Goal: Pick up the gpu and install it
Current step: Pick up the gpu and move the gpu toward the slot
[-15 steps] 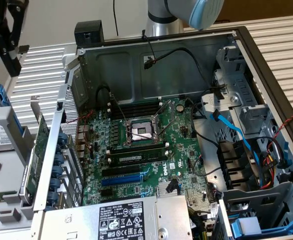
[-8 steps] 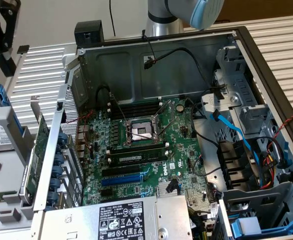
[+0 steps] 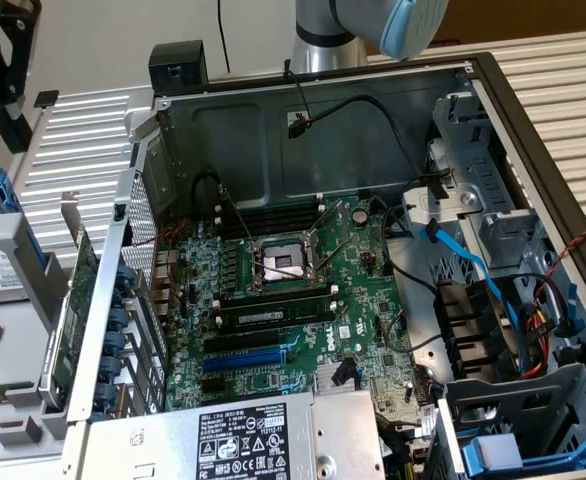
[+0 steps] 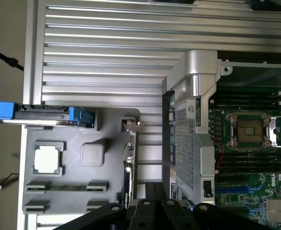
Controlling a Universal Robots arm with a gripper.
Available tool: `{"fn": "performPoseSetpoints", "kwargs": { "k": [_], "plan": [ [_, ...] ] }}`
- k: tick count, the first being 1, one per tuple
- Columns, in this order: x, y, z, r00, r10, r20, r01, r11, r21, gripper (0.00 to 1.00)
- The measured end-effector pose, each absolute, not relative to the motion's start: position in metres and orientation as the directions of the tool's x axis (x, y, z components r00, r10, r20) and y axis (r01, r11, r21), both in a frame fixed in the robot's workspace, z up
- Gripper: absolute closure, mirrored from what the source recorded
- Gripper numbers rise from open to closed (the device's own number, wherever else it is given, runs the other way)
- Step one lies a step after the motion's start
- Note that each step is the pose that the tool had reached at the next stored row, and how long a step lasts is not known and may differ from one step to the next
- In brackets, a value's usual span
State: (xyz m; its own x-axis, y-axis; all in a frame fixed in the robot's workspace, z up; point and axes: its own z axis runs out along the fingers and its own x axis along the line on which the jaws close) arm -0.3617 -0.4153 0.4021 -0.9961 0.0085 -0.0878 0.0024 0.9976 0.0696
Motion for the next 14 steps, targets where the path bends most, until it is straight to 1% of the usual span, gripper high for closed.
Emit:
{"fn": "performPoseSetpoints", "kwargs": {
  "k": [7,14],
  "plan": [
    [-0.363,-0.416,0.402,-0.996,0.008,-0.088,0.002,0.998,0.070,0.89],
    [-0.365,-0.436,0.398,-0.996,0.010,-0.083,0.003,0.996,0.085,0.89]
  ]
}}
